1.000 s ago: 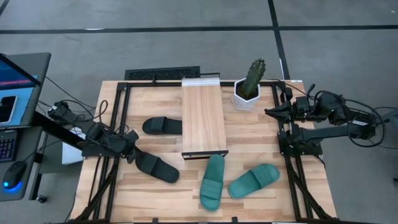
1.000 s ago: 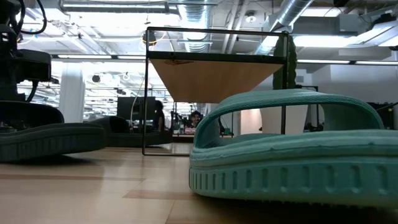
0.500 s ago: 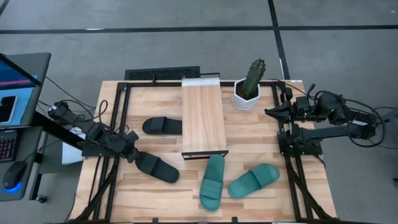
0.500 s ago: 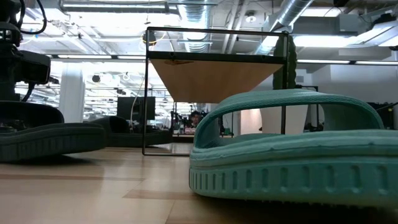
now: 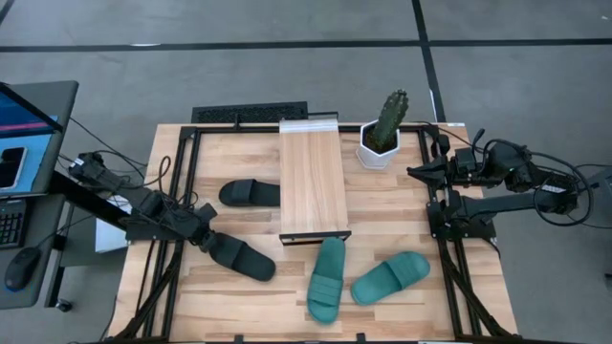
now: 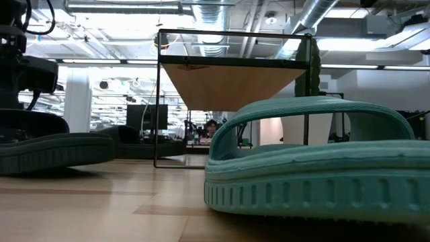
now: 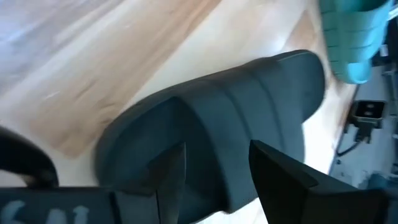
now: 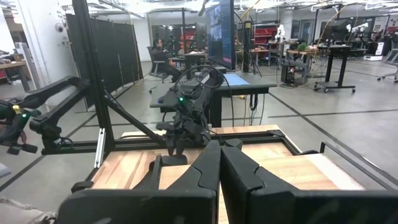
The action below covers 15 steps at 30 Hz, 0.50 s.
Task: Pick and place slides into the shelf
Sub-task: Put the bottom black slipper on the shelf
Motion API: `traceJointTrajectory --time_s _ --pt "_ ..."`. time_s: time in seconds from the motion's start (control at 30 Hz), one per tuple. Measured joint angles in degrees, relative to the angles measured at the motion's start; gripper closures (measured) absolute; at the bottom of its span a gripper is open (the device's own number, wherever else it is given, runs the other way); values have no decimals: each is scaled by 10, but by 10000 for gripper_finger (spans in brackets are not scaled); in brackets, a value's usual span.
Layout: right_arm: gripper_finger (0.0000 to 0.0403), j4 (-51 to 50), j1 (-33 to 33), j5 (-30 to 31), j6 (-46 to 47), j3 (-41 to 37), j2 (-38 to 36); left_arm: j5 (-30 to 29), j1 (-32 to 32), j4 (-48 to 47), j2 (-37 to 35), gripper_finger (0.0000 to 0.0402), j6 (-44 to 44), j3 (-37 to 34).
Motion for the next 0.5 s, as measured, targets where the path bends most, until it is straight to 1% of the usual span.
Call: traceJointTrajectory --time_s 0.1,0.37,0.5 --pt "403 0 0 0 0 0 0 6 0 26 16 237 3 0" --pt "403 0 0 0 0 0 0 15 0 47 65 237 11 0" --pt "403 0 0 0 0 0 0 21 0 79 87 237 19 0"
